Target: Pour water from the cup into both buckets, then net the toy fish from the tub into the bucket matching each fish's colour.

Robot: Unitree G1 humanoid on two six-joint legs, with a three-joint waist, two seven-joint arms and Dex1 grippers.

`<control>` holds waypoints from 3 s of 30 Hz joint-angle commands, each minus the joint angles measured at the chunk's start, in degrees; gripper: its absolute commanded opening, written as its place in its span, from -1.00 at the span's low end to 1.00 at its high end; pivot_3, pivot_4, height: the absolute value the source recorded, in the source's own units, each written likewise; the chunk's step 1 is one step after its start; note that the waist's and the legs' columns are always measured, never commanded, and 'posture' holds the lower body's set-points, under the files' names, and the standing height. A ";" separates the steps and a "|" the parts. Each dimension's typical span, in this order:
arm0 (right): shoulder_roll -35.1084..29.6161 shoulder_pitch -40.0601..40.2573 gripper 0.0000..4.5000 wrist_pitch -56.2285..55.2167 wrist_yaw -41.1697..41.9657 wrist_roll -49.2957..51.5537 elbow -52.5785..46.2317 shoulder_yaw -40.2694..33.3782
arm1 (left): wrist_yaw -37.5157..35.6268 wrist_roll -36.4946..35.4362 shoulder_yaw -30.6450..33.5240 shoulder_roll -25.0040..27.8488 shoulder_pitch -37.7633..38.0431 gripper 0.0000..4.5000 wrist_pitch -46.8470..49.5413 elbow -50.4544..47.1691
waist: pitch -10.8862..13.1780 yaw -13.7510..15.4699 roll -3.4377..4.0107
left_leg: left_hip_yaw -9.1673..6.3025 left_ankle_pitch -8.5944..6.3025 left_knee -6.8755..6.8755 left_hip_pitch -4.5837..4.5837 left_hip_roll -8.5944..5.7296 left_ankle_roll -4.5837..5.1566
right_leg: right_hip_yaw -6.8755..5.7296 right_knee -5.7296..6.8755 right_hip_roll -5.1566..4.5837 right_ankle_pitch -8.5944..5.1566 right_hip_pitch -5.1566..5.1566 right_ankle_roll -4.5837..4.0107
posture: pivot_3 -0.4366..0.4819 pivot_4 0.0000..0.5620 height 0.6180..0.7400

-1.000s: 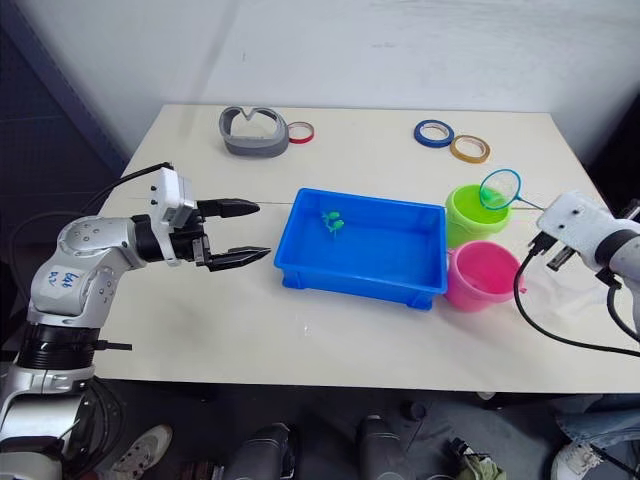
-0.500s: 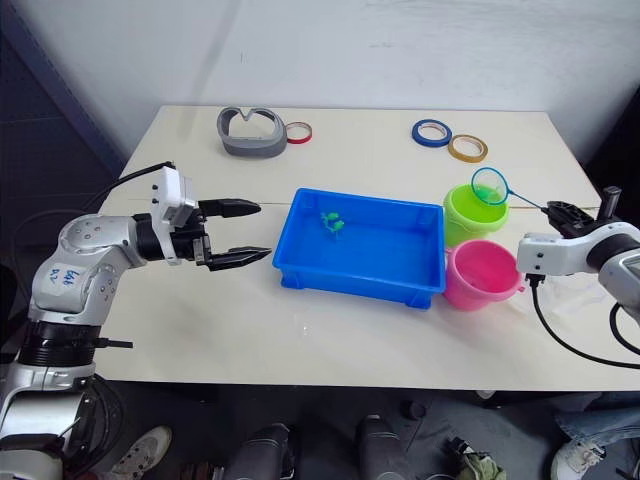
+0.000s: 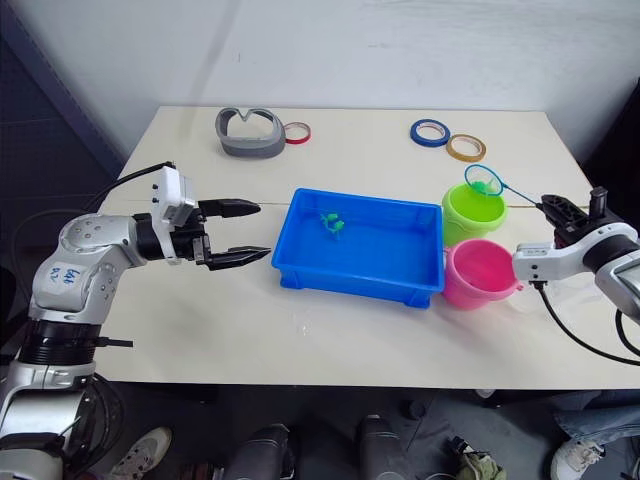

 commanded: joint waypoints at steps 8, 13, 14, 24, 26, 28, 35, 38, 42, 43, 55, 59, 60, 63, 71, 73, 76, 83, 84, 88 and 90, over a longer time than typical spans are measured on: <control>-0.28 2.29 -1.00 3.12 -5.20 -6.19 -3.01 -0.87 | -0.30 0.30 0.50 0.16 -1.59 0.98 -1.29 -0.46 | 0.00 -0.11 0.00 | 0.17 0.01 0.02 0.07 0.01 0.02 | -0.01 0.01 0.05 0.00 0.00 0.00 | -0.05 -0.47 1.00; -0.03 3.07 -1.00 5.55 -7.78 -9.14 -3.88 -0.73 | -0.59 0.37 0.40 0.14 -2.05 0.98 -1.37 0.00 | 0.00 -0.05 0.00 | 0.20 0.02 0.03 0.09 0.00 0.02 | 0.00 0.05 0.05 0.00 0.00 0.00 | -0.05 -0.47 1.00; 0.23 3.71 -1.00 5.59 -8.15 -9.30 -4.12 -0.53 | -0.65 0.46 0.32 0.08 -2.18 0.98 -1.50 0.17 | 0.00 -0.03 0.00 | 0.20 0.02 0.03 0.09 0.00 0.02 | 0.01 0.05 0.05 0.00 0.00 0.00 | -0.05 -0.47 1.00; 3.43 6.52 -1.00 12.64 -12.48 -15.71 -5.56 -0.37 | -1.03 0.49 -0.27 -0.56 -2.95 0.98 -2.18 1.14 | 0.00 -0.13 0.00 | 0.28 0.03 0.04 0.12 0.00 0.03 | 0.03 0.07 0.09 0.00 0.00 0.00 | -0.05 -0.47 1.00; 3.91 5.86 -1.00 12.67 -12.08 -14.82 -5.32 -0.67 | -1.17 0.57 -0.37 -0.68 -3.17 0.98 -2.32 1.50 | 0.00 -0.11 0.00 | 0.30 0.04 0.04 0.12 0.00 0.04 | 0.03 0.08 0.09 0.00 0.00 0.00 | -0.05 -0.47 1.00; 4.37 5.33 -1.00 11.79 -11.06 -12.13 -5.91 -1.53 | -1.38 0.63 -0.41 -0.67 -3.34 0.98 -2.41 1.78 | 0.00 -0.11 0.00 | 0.30 0.04 0.05 0.13 0.00 0.04 | 0.04 0.08 0.09 0.00 0.00 0.00 | -0.05 -0.47 1.00; 8.31 2.06 -1.00 8.46 8.09 15.11 -15.10 -7.92 | -1.97 0.42 1.97 2.25 -3.73 0.98 -2.12 3.45 | 0.00 -0.48 0.00 | 0.31 0.04 0.05 0.13 0.05 0.04 | 0.06 0.09 0.16 0.01 0.01 0.01 | -0.05 -0.47 1.00; 10.69 -0.28 -1.00 12.59 19.56 28.07 -19.12 -9.95 | -2.17 0.59 2.83 3.99 -3.28 0.98 -2.40 4.23 | 0.00 -0.46 -0.01 | 0.27 0.03 0.08 0.15 0.08 0.05 | 0.02 0.14 0.15 0.02 0.03 0.03 | -0.05 -0.47 1.00; 12.76 -2.37 -1.00 20.50 33.22 43.85 -24.01 -11.42 | -1.70 -0.08 3.94 5.40 -2.20 0.98 -1.74 3.74 | 0.00 -0.12 0.00 | 0.17 0.02 0.09 0.13 0.08 0.07 | 0.00 0.14 0.08 0.02 0.05 0.04 | -0.05 -0.47 1.00; 13.33 -2.00 -1.00 22.91 35.90 46.84 -25.25 -11.60 | -1.61 -0.21 4.05 5.42 -2.00 0.98 -1.55 3.50 | 0.00 -0.05 0.00 | 0.15 0.02 0.09 0.13 0.07 0.07 | 0.00 0.16 0.06 0.02 0.05 0.04 | -0.05 -0.47 1.00; 16.72 -10.32 -1.00 66.19 50.78 72.58 -30.43 -3.60 | 0.55 -1.15 5.30 5.50 2.23 0.98 0.13 -1.44 | 0.00 -0.05 -0.01 | -0.29 0.02 0.11 0.04 0.02 0.07 | -0.04 0.15 -0.09 0.02 0.12 0.04 | -0.05 -0.47 1.00; 17.90 -13.94 -1.00 68.11 50.13 71.48 -27.34 1.36 | 1.06 -1.35 5.82 5.66 2.97 0.98 0.73 -2.59 | 0.00 -0.05 0.00 | -0.28 0.02 0.08 0.02 0.02 0.07 | -0.04 0.14 -0.09 0.02 0.07 0.03 | -0.05 -0.47 1.00; 18.31 -14.84 -1.00 68.20 49.92 71.19 -26.48 2.43 | 1.12 -1.37 5.94 5.67 3.09 0.98 0.85 -2.80 | 0.00 -0.04 0.00 | -0.27 0.02 0.08 0.02 0.02 0.07 | -0.03 0.14 -0.09 0.02 0.06 0.03 | -0.05 -0.47 1.00; 20.47 -17.95 -1.00 68.48 48.71 70.04 -23.61 5.55 | 1.46 -1.45 6.34 5.76 3.58 0.98 1.23 -3.55 | 0.00 0.00 0.00 | -0.26 0.02 0.09 0.00 0.01 0.07 | -0.03 0.10 -0.11 0.02 0.06 0.03 | -0.05 -0.47 1.00; 25.51 -22.88 -1.00 68.71 45.58 67.14 -17.20 9.81 | 2.48 -0.89 7.01 6.44 6.23 0.98 1.53 -5.33 | 0.00 0.02 0.00 | -0.28 0.02 0.04 -0.08 0.00 0.06 | -0.06 0.11 -0.13 0.02 -0.05 0.03 | -0.05 -0.47 1.00; 26.93 -23.82 -1.00 68.61 44.65 66.47 -15.61 10.43 | 2.71 -0.94 7.30 6.64 6.58 0.98 1.63 -5.54 | 0.00 0.01 0.00 | -0.29 0.01 0.04 -0.08 0.00 0.06 | -0.07 0.10 -0.13 0.02 -0.05 0.03 | -0.05 -0.47 1.00; 28.60 -24.55 -1.00 68.03 43.70 65.51 -13.52 11.08 | 3.12 -1.21 7.64 6.85 6.95 0.98 2.00 -6.27 | 0.00 0.00 0.00 | -0.29 0.02 0.04 -0.09 0.00 0.06 | -0.07 0.10 -0.13 0.02 -0.06 0.03 | -0.05 -0.47 1.00; 32.64 -25.77 -1.00 67.03 42.15 64.54 -10.89 10.64 | 3.72 -1.57 8.43 7.06 7.65 0.98 3.14 -7.96 | 0.00 -0.11 0.00 | -0.28 0.01 -0.01 -0.09 0.00 0.05 | -0.07 0.11 -0.12 0.02 -0.11 0.03 | -0.05 -0.47 1.00; 33.26 -26.13 -1.00 66.79 41.97 64.49 -10.40 10.52 | 3.83 -1.53 8.50 7.14 7.73 0.98 3.16 -8.04 | 0.00 -0.15 0.00 | -0.27 0.01 0.00 -0.10 0.00 0.05 | -0.07 0.11 -0.13 0.02 -0.11 0.03 | -0.05 -0.47 1.00; 34.77 -27.14 -1.00 66.22 41.81 64.25 -9.08 10.40 | 4.09 -1.59 8.82 7.42 7.87 0.98 3.53 -8.44 | 0.00 -0.07 0.00 | -0.27 0.01 -0.01 -0.10 0.00 0.05 | -0.09 0.12 -0.12 0.02 -0.12 0.03 | -0.05 -0.47 1.00; 35.49 -27.58 -1.00 65.89 41.57 64.10 -8.42 10.32 | 4.15 -1.68 9.00 7.65 7.95 0.98 3.67 -8.58 | 0.00 -0.08 0.00 | -0.28 0.01 -0.01 -0.10 0.00 0.05 | -0.10 0.11 -0.13 0.02 -0.12 0.03 | -0.05 -0.47 1.00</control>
